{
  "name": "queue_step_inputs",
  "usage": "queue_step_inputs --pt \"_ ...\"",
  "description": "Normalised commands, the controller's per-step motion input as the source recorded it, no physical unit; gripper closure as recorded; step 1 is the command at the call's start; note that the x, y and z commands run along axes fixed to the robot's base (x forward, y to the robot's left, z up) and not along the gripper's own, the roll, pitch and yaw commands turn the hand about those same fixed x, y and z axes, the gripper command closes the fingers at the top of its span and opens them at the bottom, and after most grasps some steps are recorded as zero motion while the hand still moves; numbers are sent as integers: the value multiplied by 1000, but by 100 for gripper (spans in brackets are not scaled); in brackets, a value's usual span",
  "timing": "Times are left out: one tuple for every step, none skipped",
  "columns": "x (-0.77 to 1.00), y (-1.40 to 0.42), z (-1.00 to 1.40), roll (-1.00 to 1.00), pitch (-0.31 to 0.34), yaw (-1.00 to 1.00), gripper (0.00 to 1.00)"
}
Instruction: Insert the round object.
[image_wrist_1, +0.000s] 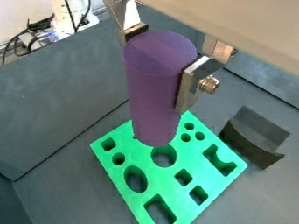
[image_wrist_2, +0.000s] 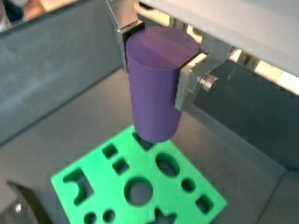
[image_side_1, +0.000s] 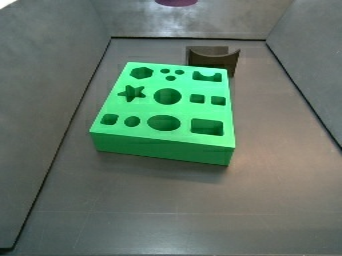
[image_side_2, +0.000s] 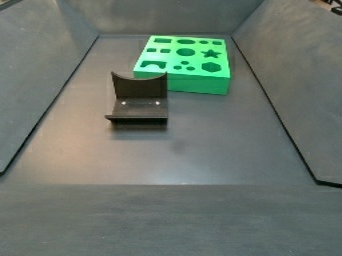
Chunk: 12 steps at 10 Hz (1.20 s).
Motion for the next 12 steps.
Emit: queue_step_inputs --pt "0 331 -1000 59 0 0 100" --pt "9 326 -1000 49 0 0 100" --pt "9 326 -1000 46 0 0 100" --pt "6 326 -1000 44 0 0 100" --pt "0 334 -1000 34 0 0 100" --pt "0 320 -1000 19 0 0 100" --pt "0 286 -1000 16 0 0 100" --pt "71 217 -1000 0 -23 0 100" --pt "57 14 -994 53 -109 0 100" --pt "9 -74 -866 6 -194 0 100" --pt "-171 -63 -617 0 -241 0 100" --pt "-200 0 -586 0 -206 -20 100"
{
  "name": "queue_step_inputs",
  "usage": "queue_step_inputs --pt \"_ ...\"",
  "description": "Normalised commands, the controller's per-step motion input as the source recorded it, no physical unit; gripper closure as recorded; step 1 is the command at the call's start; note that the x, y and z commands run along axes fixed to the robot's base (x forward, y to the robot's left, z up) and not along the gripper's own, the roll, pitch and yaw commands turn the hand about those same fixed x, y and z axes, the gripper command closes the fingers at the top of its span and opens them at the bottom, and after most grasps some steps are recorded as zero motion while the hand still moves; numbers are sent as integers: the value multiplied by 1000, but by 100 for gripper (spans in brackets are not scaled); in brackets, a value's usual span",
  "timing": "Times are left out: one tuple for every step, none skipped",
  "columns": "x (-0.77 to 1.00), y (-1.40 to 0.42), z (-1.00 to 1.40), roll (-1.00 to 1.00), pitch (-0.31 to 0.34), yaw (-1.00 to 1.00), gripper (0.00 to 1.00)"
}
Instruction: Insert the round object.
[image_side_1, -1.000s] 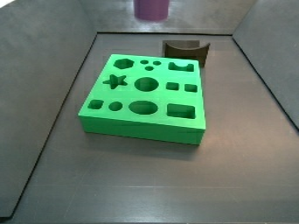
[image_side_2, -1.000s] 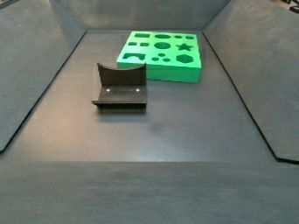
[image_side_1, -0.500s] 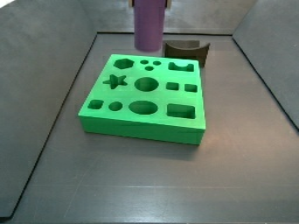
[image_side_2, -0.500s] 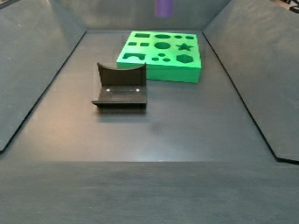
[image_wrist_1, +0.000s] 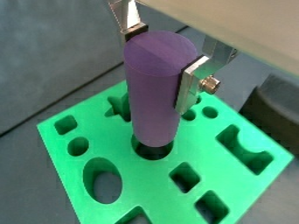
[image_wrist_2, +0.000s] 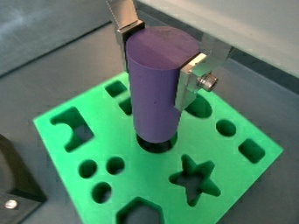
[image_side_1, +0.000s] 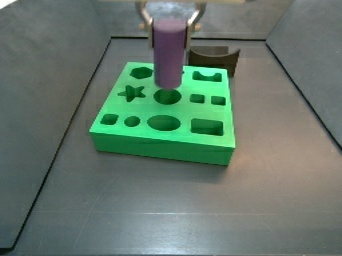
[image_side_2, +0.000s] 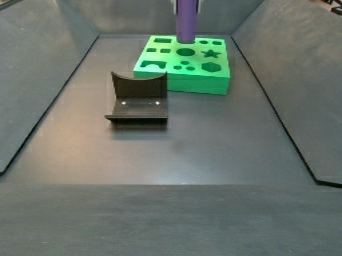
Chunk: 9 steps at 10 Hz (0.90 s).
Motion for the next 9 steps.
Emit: queue_step_inputs --pt "-183 0 -606 0 -200 -23 100" --pt "-151 0 -594 -1 -203 -6 100" --pt "0 -34 -603 -69 -186 0 100" --pt "380 -11 -657 0 -47 0 100" --pt "534 0 -594 120 0 0 100" --pt "446 0 -603 143 0 0 100" --pt "71 3 -677 144 -11 0 100" --pt "-83 0 -811 100 -97 0 100" --pt "-26 0 -983 11 -147 0 100"
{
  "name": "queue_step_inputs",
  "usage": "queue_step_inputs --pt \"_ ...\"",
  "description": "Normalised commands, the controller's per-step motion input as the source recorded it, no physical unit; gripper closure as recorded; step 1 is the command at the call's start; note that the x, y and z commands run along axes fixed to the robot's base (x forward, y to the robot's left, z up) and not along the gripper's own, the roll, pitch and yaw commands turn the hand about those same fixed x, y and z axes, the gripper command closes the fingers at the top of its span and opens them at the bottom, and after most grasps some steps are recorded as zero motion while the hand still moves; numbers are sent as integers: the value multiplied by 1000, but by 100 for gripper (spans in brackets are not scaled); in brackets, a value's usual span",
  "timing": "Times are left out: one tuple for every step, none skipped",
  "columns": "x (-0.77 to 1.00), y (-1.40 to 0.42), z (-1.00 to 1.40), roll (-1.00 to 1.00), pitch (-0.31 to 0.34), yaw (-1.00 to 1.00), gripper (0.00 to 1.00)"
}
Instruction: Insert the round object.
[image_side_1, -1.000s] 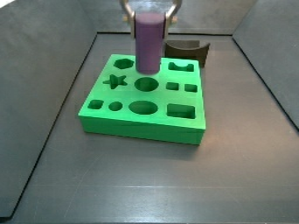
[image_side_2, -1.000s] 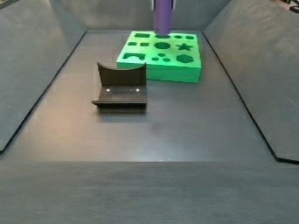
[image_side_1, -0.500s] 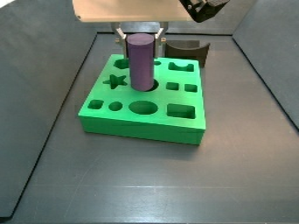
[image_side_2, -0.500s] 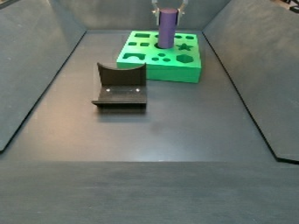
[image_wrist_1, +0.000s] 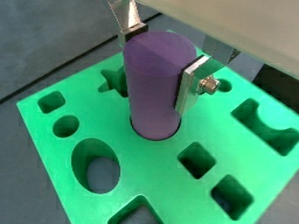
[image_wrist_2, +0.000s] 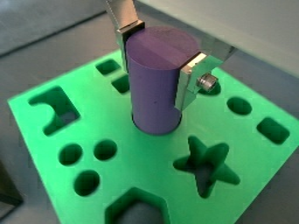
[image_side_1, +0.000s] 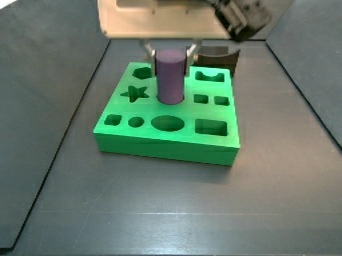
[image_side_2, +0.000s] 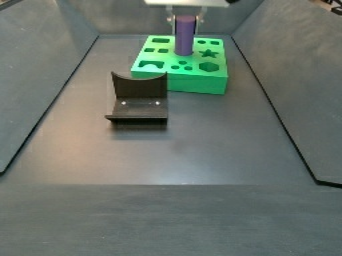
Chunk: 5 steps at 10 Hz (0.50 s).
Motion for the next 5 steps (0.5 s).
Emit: queue_step_inputs --pt "0 -26 -971 0 -150 0 100" --pt "0 -266 -909 0 -181 0 100" --pt "0 -9 -600 -159 -217 0 100" --pt "0 0 -423 -137 -149 0 100" --pt "0 -149 -186 31 -87 43 100"
